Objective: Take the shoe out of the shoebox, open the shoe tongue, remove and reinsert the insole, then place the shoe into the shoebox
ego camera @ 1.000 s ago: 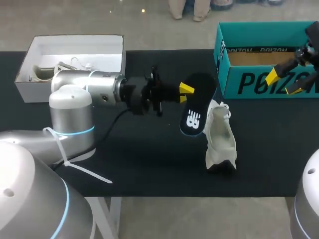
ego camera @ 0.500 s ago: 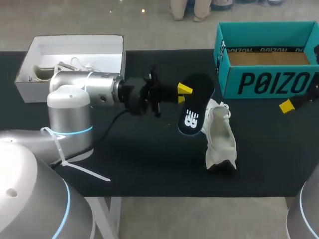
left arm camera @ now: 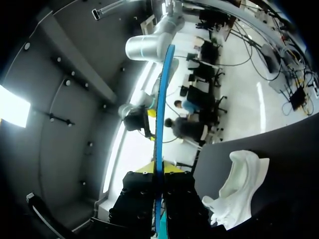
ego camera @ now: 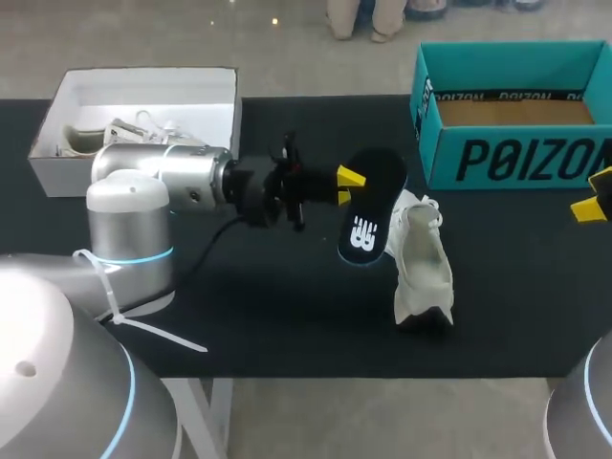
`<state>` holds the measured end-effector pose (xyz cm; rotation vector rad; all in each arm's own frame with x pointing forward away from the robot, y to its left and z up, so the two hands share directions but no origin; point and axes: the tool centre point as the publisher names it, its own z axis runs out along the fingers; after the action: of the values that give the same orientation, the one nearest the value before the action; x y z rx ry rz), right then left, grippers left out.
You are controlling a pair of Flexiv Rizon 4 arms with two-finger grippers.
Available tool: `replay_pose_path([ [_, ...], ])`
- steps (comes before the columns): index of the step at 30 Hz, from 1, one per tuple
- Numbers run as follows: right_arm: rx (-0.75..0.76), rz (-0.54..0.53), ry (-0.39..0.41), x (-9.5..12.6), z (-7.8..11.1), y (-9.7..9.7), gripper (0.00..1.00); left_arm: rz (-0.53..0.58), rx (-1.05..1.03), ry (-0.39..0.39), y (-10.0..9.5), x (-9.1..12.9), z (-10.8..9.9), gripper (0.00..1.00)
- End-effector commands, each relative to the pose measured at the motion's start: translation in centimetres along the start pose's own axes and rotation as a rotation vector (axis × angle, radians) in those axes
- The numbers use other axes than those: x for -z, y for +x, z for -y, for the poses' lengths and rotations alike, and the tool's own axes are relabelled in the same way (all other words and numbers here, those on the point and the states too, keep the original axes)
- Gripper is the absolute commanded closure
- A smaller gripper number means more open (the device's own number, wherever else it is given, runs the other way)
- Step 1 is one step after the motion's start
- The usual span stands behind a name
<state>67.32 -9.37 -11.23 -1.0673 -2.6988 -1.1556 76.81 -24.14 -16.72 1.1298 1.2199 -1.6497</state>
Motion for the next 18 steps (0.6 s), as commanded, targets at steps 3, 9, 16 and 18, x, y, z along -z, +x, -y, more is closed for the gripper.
replay_pose_path([
  [3, -0.065, 0.070, 0.006, 0.59, -0.01, 1.00, 0.00, -0.002, -0.001, -0.001, -0.04, 0.04, -0.10, 1.00],
  [9, -0.044, 0.031, 0.010, 0.52, -0.04, 0.94, 0.00, -0.003, -0.002, 0.003, -0.21, -0.04, -0.35, 1.00],
  [16, -0.044, 0.031, 0.010, 0.52, -0.04, 0.94, 0.00, 0.018, 0.008, -0.003, -0.34, 0.07, -0.65, 1.00],
  [18, -0.044, 0.031, 0.010, 0.52, -0.04, 0.94, 0.00, 0.018, 0.008, -0.003, -0.34, 0.07, -0.65, 1.00],
])
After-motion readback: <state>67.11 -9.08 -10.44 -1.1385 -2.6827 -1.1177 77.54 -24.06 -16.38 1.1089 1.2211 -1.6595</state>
